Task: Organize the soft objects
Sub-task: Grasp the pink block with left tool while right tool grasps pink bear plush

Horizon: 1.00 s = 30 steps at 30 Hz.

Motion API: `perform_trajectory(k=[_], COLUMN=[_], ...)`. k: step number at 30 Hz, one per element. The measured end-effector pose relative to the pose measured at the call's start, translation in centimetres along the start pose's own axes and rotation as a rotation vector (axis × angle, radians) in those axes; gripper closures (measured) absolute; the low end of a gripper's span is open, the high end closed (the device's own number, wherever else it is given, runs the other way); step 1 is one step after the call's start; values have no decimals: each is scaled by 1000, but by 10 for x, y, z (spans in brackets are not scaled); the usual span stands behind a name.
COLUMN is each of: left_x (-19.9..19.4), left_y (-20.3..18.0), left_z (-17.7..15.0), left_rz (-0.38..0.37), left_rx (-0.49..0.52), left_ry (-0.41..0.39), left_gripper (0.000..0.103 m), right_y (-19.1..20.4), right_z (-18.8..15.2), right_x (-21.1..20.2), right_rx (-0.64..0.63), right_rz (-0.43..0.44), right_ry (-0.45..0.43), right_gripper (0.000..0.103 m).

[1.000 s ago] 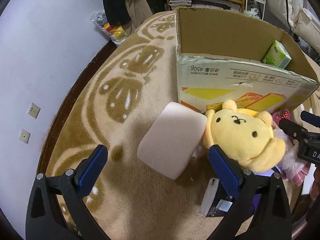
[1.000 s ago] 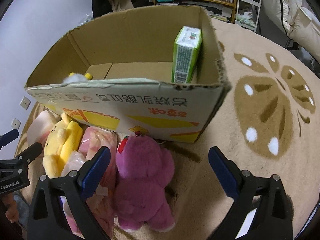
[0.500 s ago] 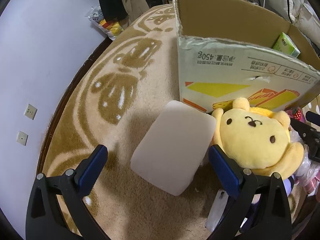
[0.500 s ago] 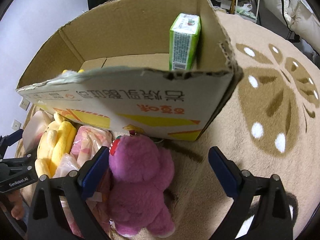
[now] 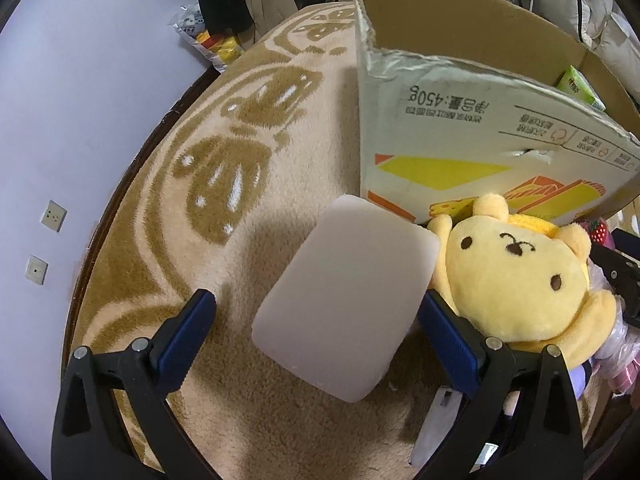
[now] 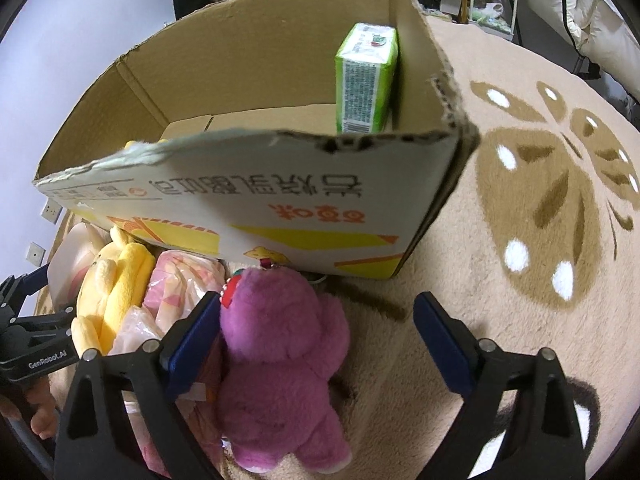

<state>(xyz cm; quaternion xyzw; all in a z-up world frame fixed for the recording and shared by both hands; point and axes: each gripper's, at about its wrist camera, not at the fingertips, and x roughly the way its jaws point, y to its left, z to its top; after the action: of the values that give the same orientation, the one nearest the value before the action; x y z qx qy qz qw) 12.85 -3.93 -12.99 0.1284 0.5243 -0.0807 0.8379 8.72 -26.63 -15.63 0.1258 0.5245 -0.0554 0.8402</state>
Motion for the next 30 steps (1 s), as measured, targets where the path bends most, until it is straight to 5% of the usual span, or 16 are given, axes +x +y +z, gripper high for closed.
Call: perform_trajectory(k=[8,12,14,30], left_x=[0,-2,-3,-23], left_y=[-10,-16,-16,-6], left_z=[0,-2,-3,-16], left_rz=[-52,-41,-40,40], left_rx=[47,71,66,35], left_ry=[-19,-27,-29,-67], left_gripper=[39,48,52,56], right_y=[5,8,10,21], right_z=[-4,-6,-6,-12], right_x=[-3,-1,-1,-21], right_rx=[8,23,25,-24], right_rz=[43,83,107,93], right_ry=[16,44,56,-5], right_gripper=[23,42,43,45])
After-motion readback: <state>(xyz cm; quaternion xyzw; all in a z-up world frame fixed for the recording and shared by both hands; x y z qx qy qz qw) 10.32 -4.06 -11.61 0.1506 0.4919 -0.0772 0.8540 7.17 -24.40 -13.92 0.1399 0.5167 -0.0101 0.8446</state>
